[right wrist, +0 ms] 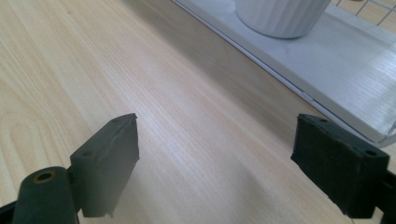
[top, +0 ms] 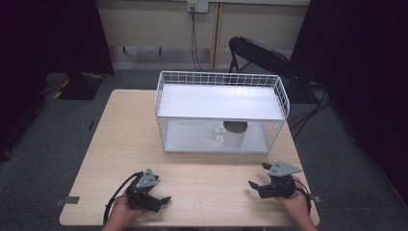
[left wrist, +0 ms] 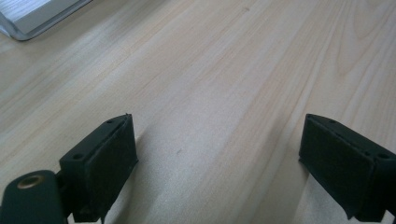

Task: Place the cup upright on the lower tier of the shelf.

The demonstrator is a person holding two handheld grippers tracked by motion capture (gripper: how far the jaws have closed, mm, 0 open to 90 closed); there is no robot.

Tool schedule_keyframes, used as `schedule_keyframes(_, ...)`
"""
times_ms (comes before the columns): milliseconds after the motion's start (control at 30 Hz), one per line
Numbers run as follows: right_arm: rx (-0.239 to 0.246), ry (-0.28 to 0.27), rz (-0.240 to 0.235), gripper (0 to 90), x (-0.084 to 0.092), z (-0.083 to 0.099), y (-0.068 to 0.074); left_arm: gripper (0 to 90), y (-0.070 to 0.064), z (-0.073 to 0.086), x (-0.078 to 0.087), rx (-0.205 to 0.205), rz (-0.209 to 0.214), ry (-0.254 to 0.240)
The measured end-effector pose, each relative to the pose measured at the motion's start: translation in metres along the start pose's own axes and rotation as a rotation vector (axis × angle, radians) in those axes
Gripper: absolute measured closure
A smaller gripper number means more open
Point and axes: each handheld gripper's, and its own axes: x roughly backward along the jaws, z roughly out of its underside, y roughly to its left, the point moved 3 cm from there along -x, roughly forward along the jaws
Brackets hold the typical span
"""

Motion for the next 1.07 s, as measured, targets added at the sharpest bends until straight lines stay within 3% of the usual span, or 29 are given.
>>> schedule_keyframes(567,-0.030,0.048,0.003,14.2,-0.001,0.015,-0.008,10.5,0.000,0.000,0.000,0.000,0.000,0.000)
schedule_keyframes(1067,-0.056,0.097,-0.022,14.1,-0.007,0.020,-0.011,10.5,0.000,0.000,0.000,0.000,0.000,0.000)
